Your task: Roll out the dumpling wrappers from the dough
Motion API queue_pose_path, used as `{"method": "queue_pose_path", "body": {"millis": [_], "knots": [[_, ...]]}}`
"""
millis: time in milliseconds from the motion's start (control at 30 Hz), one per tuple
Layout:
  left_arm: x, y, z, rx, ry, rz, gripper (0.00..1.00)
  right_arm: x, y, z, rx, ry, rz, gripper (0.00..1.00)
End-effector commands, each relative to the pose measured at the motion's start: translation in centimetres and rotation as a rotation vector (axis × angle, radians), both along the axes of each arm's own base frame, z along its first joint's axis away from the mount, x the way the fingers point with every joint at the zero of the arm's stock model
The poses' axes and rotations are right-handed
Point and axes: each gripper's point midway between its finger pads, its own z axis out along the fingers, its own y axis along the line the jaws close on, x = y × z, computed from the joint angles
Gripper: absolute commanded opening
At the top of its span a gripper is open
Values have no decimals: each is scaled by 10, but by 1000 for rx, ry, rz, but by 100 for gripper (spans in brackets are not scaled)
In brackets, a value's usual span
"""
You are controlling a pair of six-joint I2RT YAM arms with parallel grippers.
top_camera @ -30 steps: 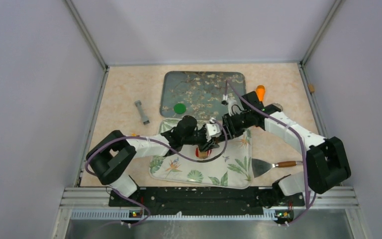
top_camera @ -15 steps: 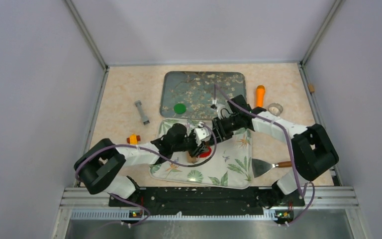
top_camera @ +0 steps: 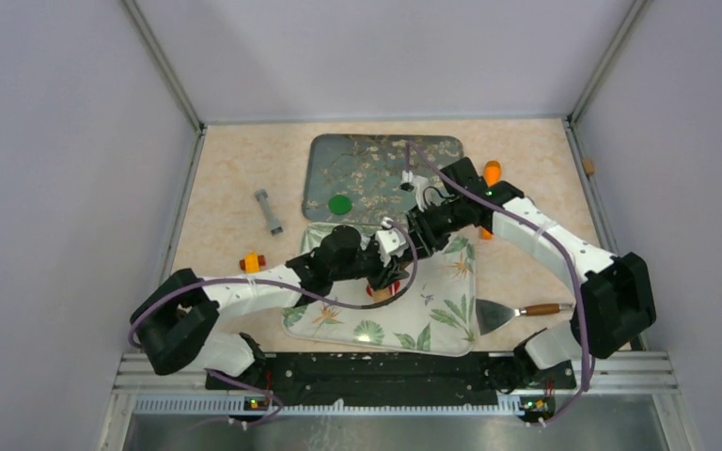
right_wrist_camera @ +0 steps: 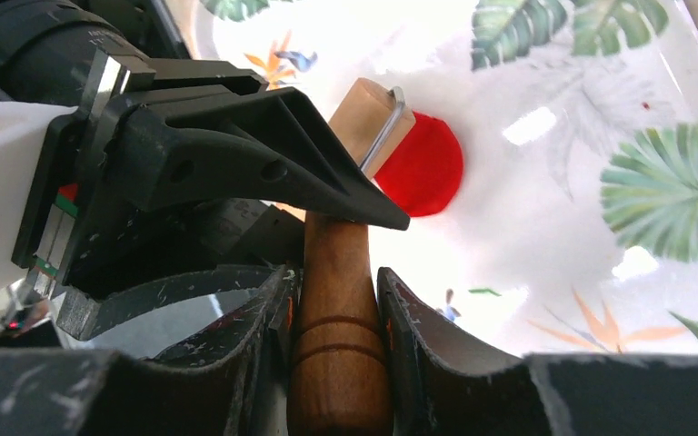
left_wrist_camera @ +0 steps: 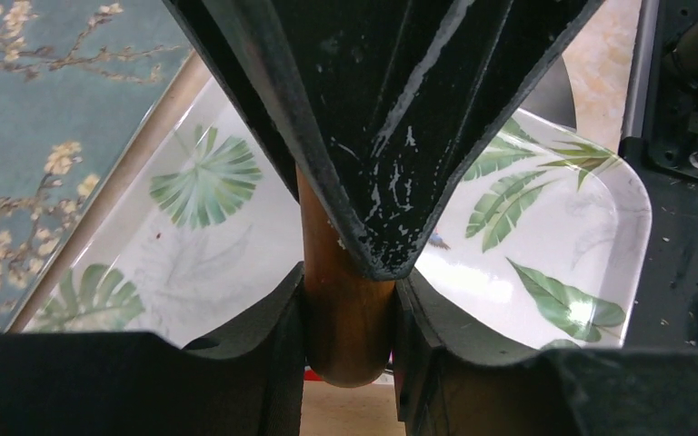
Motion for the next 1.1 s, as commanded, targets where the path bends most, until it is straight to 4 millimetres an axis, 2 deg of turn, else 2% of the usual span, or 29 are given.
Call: {"method": "queue_pose_path", "body": {"millis": [0, 67, 167, 300, 467, 700, 900, 1067], "knots": [[9, -20, 5, -67, -84, -7, 0, 7, -23, -21, -99, -116, 0, 0], [11, -20, -9, -51, -104, -12, 0, 13, -25, -32, -120, -135, -16, 0], [10, -20, -45, -13, -100, -32, 0, 21, -32, -54, -180, -142, -57, 0], [3, -20, -91, 24, -30, -49, 0, 18, -44, -76, -255, -118, -71, 0], [3, -30, -117, 29, 4, -53, 0, 7, -52, -82, -290, -74, -59, 0], [9, -57, -122, -3, -4, -60, 0, 14, -61, -74, -279, -45, -115, 0], [14, -80, -105, -56, -13, -71, 0, 18, -73, -57, -271, -36, -157, 0], [17, -89, -92, -84, -20, -90, 0, 21, -84, -47, -285, -32, -196, 0]]}}
